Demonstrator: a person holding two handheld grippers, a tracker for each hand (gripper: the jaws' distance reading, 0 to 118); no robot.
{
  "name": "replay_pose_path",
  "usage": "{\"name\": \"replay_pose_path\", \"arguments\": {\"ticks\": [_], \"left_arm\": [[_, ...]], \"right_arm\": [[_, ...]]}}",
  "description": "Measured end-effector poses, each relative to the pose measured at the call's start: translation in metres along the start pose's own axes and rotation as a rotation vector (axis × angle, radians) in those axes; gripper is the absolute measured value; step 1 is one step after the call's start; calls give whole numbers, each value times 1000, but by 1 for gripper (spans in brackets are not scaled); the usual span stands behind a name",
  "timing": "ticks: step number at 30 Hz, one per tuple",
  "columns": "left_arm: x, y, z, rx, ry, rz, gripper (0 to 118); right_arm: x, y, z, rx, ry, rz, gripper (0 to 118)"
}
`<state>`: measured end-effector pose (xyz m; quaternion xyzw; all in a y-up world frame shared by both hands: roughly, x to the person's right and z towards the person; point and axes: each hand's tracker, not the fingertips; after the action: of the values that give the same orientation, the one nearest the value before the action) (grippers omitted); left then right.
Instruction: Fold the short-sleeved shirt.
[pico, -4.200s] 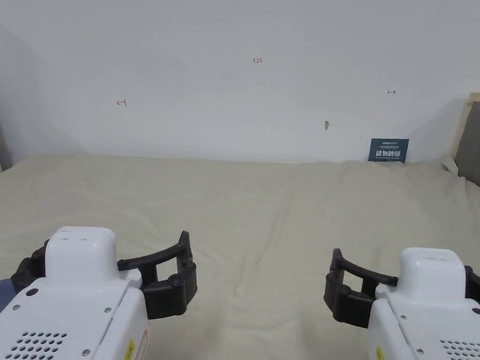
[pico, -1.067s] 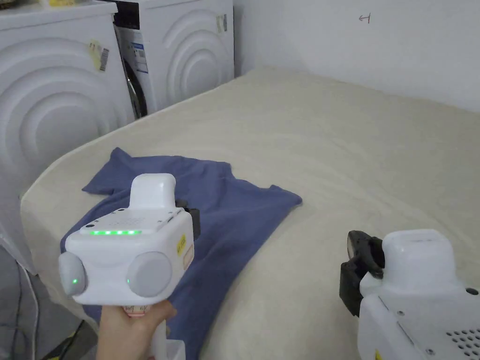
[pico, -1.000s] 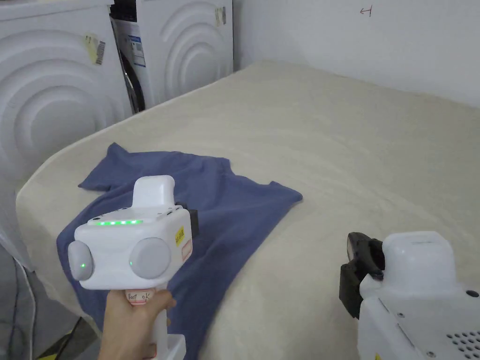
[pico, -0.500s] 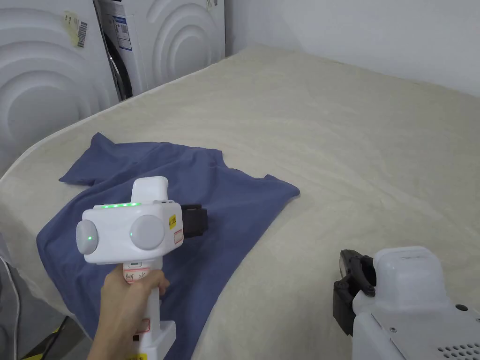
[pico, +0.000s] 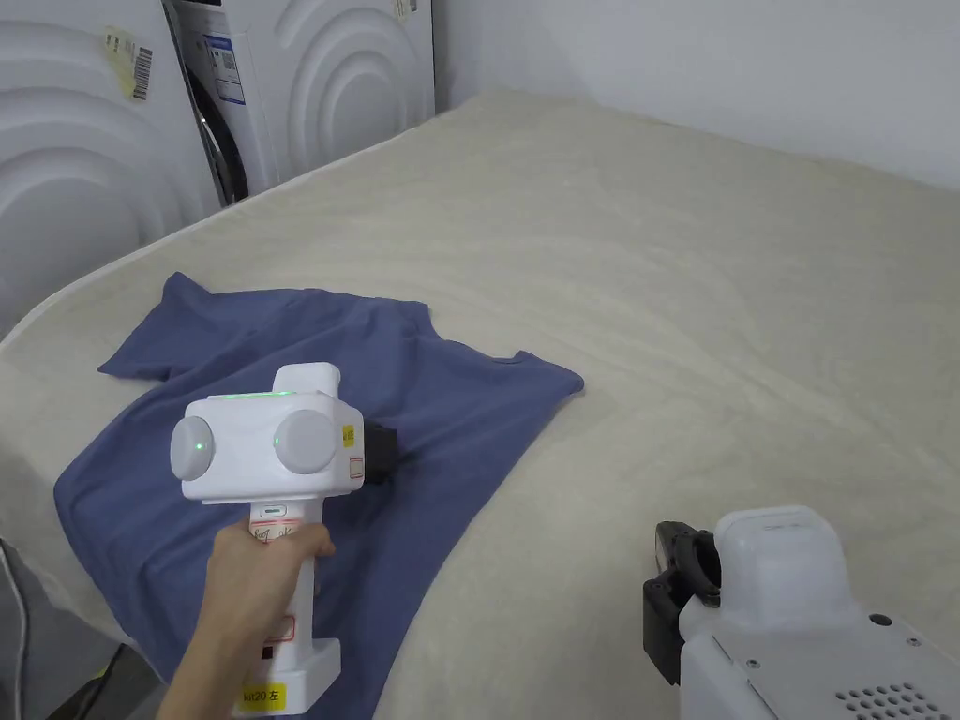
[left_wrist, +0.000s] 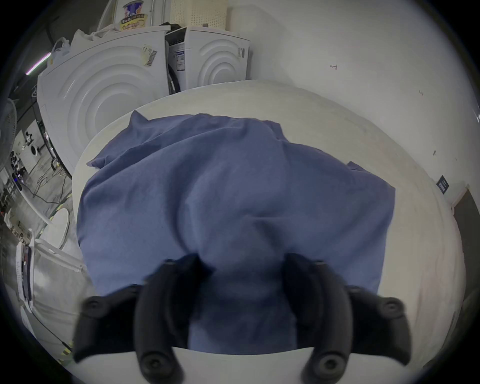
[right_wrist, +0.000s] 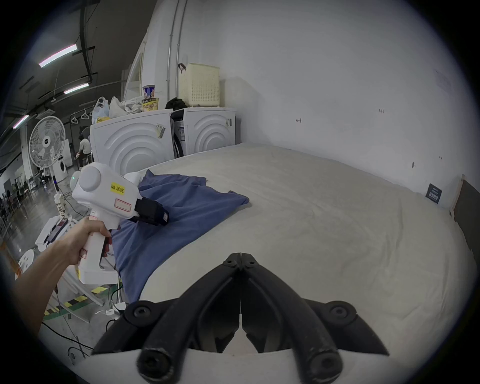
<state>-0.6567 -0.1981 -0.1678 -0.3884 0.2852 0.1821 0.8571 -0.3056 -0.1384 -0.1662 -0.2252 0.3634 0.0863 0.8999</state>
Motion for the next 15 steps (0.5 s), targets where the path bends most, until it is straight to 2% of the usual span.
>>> {"name": "replay_pose_path", "arguments": {"ticks": [1, 3, 15], "left_arm": [[1, 1, 2, -1, -6, -7, 23], [1, 3, 4, 7, 66, -13, 13], [-13, 11, 43, 37, -16, 23, 8]], "right_arm": [[1, 0, 0, -4, -1, -2, 0], [1, -1, 0, -9, -5, 0, 0], [12, 2, 15, 7, -15, -19, 0]]}}
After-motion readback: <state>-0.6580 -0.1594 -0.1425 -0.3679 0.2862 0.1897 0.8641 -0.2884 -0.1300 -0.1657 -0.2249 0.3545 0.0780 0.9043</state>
